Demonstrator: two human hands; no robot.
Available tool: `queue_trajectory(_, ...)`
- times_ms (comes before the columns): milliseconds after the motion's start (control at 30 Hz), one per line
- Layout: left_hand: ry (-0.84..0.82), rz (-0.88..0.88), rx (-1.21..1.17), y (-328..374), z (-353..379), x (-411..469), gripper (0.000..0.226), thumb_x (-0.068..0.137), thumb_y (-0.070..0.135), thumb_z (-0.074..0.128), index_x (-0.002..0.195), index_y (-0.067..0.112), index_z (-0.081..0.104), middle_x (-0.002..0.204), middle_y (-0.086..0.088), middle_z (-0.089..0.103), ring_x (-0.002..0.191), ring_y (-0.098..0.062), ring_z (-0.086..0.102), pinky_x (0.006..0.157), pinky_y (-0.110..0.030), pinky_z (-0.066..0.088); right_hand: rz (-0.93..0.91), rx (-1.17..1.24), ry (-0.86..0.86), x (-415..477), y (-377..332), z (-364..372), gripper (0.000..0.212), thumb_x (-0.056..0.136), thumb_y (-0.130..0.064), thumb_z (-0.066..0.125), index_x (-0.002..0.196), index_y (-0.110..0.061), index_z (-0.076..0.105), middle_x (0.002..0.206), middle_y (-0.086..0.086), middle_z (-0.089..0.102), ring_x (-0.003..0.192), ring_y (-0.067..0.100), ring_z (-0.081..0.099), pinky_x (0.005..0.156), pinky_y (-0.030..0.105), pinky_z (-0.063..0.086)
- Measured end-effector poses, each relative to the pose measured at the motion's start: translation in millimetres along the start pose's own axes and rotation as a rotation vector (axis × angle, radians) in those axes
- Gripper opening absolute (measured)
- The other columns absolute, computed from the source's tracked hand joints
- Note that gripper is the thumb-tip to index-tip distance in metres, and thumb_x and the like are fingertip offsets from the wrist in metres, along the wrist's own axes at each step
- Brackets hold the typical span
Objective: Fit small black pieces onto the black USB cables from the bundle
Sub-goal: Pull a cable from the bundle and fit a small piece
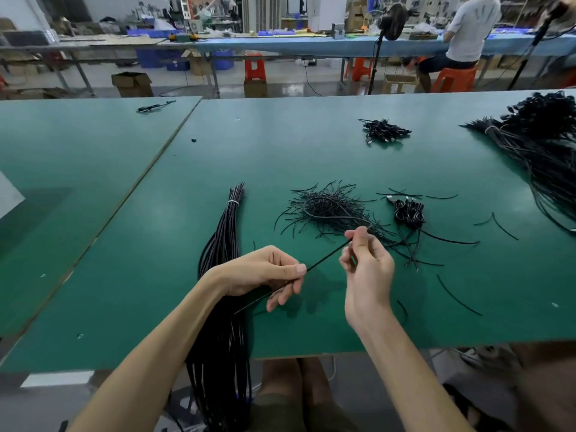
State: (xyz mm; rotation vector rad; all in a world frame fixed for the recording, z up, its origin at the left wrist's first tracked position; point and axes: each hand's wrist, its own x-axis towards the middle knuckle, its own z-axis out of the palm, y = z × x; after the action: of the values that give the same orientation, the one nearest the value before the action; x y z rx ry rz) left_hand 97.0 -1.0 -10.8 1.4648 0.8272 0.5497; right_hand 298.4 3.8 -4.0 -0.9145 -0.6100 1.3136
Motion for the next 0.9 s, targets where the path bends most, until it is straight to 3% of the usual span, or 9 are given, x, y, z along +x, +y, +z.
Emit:
queue_trajectory(100, 0.004, 0.004, -0.018, -0.8, -0.8, 0.7, 0.040, 0.107, 0.035, 0.054, 0.087, 0.004, 0.067, 0.059, -0.008, 0.061, 0.044, -0.021, 0.055, 0.051, -0.023, 0.048, 0.039, 0.051, 0.008, 3.9, -0.8, 7.2, 0.023, 0.105, -0.019, 0.058, 0.087, -0.007, 0.066, 0.069, -0.007, 0.067, 0.056, 0.008, 0.046, 0.054, 0.020, 0.039)
queue_trajectory(333, 0.047, 0.009, -0.127, -6.5, -5.3, 0.8, 0.040, 0.108, 0.035, 0.053, 0.091, 0.001, 0.066, 0.051, -0.005, 0.055, 0.032, -0.016, 0.047, 0.042, -0.022, 0.038, 0.069, 0.247, 0.131, 31.0, -16.2, -1.4, 0.023, 0.107, -0.019, 0.055, 0.091, -0.004, 0.064, 0.065, -0.001, 0.050, 0.054, 0.010, 0.047, 0.050, 0.021, 0.040)
queue_trajectory(467, 0.071, 0.042, -0.149, -7.2, -6.1, 3.7, 0.035, 0.108, 0.031, 0.053, 0.092, 0.002, 0.064, 0.055, -0.005, 0.055, 0.034, -0.012, 0.044, 0.044, -0.019, 0.037, -0.006, 0.056, 0.079, 39.6, -20.9, -10.7, 0.027, 0.106, -0.026, 0.056, 0.089, -0.007, 0.066, 0.062, -0.003, 0.054, 0.054, 0.009, 0.051, 0.051, 0.021, 0.042)
queue_trajectory(700, 0.368, 0.151, -0.441, -10.3, -8.8, 10.2, 0.031, 0.105, 0.038, 0.050, 0.089, 0.015, 0.064, 0.058, 0.003, 0.044, 0.032, -0.003, 0.025, 0.034, -0.016, 0.020, 0.022, -0.375, -0.237, 17.5, 11.5, -11.4, 0.028, 0.105, -0.027, 0.059, 0.086, -0.009, 0.069, 0.065, -0.002, 0.064, 0.058, 0.010, 0.057, 0.051, 0.020, 0.044)
queue_trajectory(800, 0.470, 0.160, -0.565, -9.1, -14.7, 7.8, 0.029, 0.103, 0.036, 0.056, 0.089, 0.013, 0.068, 0.059, 0.008, 0.039, 0.035, -0.001, 0.025, 0.036, -0.016, 0.021, -0.028, -0.456, -0.258, 13.9, 20.3, -12.9, 0.030, 0.106, -0.026, 0.057, 0.085, -0.008, 0.069, 0.062, -0.001, 0.062, 0.057, 0.011, 0.056, 0.049, 0.020, 0.042)
queue_trajectory(900, 0.415, 0.230, -0.774, -7.0, -20.0, 2.1, 0.016, 0.093, 0.025, 0.074, 0.091, 0.010, 0.069, 0.068, 0.009, 0.042, 0.043, -0.002, 0.032, 0.042, -0.018, 0.028, -0.040, -0.431, -0.210, 14.7, 22.7, -14.2, 0.031, 0.107, -0.027, 0.055, 0.088, -0.007, 0.068, 0.061, -0.001, 0.062, 0.057, 0.010, 0.056, 0.050, 0.020, 0.043)
